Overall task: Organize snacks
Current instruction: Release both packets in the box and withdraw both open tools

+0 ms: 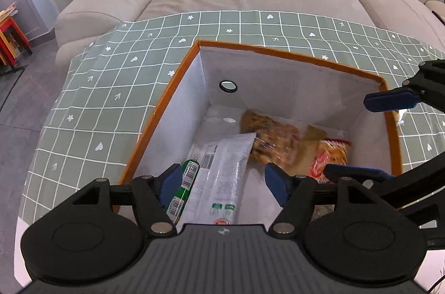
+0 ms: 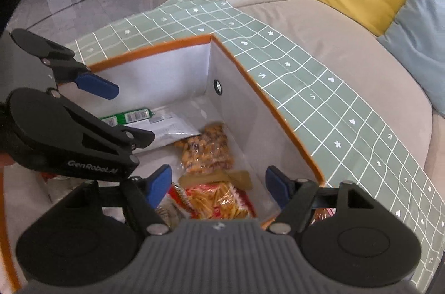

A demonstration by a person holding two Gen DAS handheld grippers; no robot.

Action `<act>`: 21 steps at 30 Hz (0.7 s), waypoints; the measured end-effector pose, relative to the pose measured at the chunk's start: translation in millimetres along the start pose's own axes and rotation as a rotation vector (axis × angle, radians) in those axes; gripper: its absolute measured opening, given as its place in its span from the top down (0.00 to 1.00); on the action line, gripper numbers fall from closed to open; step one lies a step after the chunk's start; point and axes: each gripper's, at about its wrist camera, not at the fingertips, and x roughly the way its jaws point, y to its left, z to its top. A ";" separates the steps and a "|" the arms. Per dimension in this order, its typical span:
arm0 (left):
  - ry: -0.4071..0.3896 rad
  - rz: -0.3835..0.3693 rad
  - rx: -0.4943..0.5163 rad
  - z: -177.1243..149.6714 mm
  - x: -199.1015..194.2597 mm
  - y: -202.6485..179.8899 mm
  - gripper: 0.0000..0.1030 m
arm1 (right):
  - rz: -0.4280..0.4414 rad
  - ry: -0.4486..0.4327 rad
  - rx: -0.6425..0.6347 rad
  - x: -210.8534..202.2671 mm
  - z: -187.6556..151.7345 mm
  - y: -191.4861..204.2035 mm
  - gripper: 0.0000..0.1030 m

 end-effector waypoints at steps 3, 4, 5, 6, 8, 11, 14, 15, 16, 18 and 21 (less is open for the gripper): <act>-0.008 0.008 0.009 -2.2 -11.4 -6.0 0.23 | 0.000 -0.022 0.011 -18.8 -5.7 0.7 0.30; -0.014 0.009 0.011 -3.4 -14.9 -8.5 0.23 | -0.002 -0.032 0.020 -25.6 -7.6 0.5 0.30; -0.025 0.009 0.014 -5.1 -20.0 -11.4 0.23 | 0.000 -0.045 0.032 -33.2 -9.8 -0.2 0.30; -0.036 0.009 0.016 -6.7 -24.6 -14.0 0.23 | 0.002 -0.055 0.044 -39.9 -12.0 -1.4 0.30; -0.069 0.013 0.018 -10.3 -37.2 -21.2 0.23 | -0.007 -0.079 0.077 -54.9 -18.3 -4.0 0.30; -0.135 0.010 0.017 -16.4 -58.5 -32.4 0.23 | -0.025 -0.123 0.126 -76.9 -30.5 -7.8 0.30; -0.211 -0.020 0.015 -23.9 -81.5 -45.1 0.23 | -0.047 -0.177 0.195 -100.8 -50.0 -12.0 0.30; -0.233 -0.033 0.015 -26.2 -87.9 -49.7 0.23 | -0.055 -0.191 0.221 -108.9 -57.5 -14.0 0.29; -0.253 -0.050 0.017 -29.0 -93.9 -54.4 0.23 | -0.063 -0.206 0.248 -115.7 -66.1 -15.7 0.29; -0.295 -0.086 0.022 -36.6 -104.2 -66.4 0.23 | -0.085 -0.235 0.306 -128.8 -85.9 -19.2 0.28; -0.330 -0.131 0.045 -46.5 -110.7 -88.5 0.25 | -0.126 -0.250 0.389 -141.4 -118.4 -25.7 0.28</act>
